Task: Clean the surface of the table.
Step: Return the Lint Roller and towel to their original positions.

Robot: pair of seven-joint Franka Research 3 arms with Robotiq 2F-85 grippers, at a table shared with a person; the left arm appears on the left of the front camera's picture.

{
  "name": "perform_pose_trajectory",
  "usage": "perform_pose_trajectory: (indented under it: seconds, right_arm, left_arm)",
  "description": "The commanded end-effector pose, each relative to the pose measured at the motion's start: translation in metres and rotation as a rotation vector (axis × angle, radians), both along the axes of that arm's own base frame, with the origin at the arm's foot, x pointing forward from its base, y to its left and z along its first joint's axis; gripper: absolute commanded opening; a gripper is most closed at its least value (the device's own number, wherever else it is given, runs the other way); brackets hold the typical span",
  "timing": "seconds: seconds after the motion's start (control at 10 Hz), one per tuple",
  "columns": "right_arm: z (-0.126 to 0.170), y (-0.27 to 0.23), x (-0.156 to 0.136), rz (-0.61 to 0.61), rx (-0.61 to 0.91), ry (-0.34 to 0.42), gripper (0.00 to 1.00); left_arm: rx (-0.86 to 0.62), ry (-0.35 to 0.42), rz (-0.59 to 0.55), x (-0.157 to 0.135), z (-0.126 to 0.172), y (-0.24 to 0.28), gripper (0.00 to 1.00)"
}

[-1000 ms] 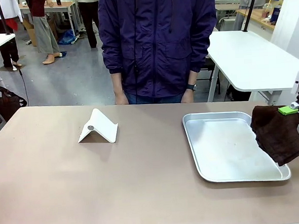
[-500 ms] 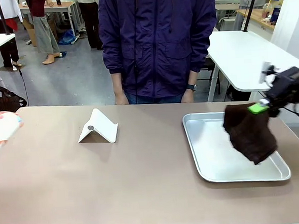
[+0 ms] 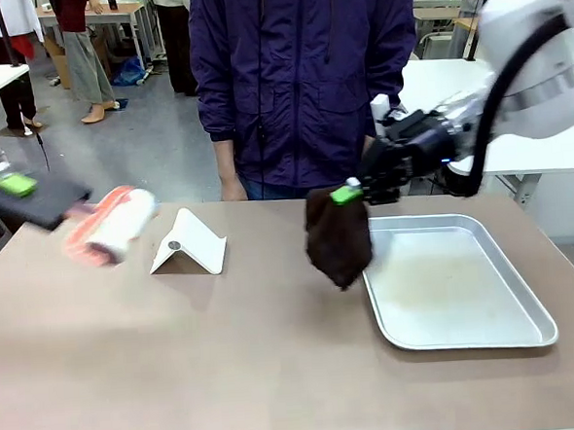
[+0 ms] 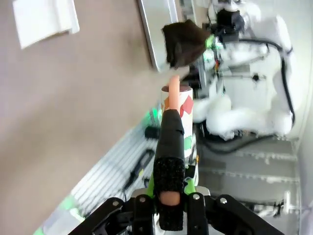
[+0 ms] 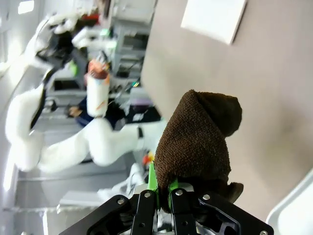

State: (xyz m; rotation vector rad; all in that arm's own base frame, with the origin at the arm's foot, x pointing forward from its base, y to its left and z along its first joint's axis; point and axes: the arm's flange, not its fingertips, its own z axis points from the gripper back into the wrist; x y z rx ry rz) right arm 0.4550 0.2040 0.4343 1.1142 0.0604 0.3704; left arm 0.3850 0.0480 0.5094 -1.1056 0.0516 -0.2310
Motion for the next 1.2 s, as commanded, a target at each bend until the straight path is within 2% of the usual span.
perform_pose_trajectory:
  seconds: [0.0,0.2,0.4,0.5,0.8,1.1]
  right_arm:
    - [-0.025,0.036,0.016,-0.116,-0.091,0.019,0.08]
    - [-0.048,0.048,0.015,-0.172,-0.144,0.070,0.08]
    - [-0.059,0.037,0.010,-0.277,-0.199,0.132,0.08]
    - [-0.063,0.026,0.009,-0.307,-0.239,0.124,0.08]
    - [-0.082,0.008,0.006,-0.317,-0.339,0.149,0.08]
    - [-0.089,0.001,0.009,-0.336,-0.327,0.146,0.08]
  left_arm:
    - [0.026,-0.033,0.214,0.021,-0.003,-0.039,0.22]
    - [0.111,-0.045,0.331,0.046,-0.016,-0.074,0.22]
    - [0.233,-0.050,0.319,0.061,-0.034,-0.101,0.22]
    - [0.289,-0.043,0.299,0.068,-0.046,-0.115,0.22]
    - [0.402,-0.045,0.264,0.074,-0.074,-0.135,0.22]
    - [0.468,-0.007,0.274,0.080,-0.088,-0.146,0.22]
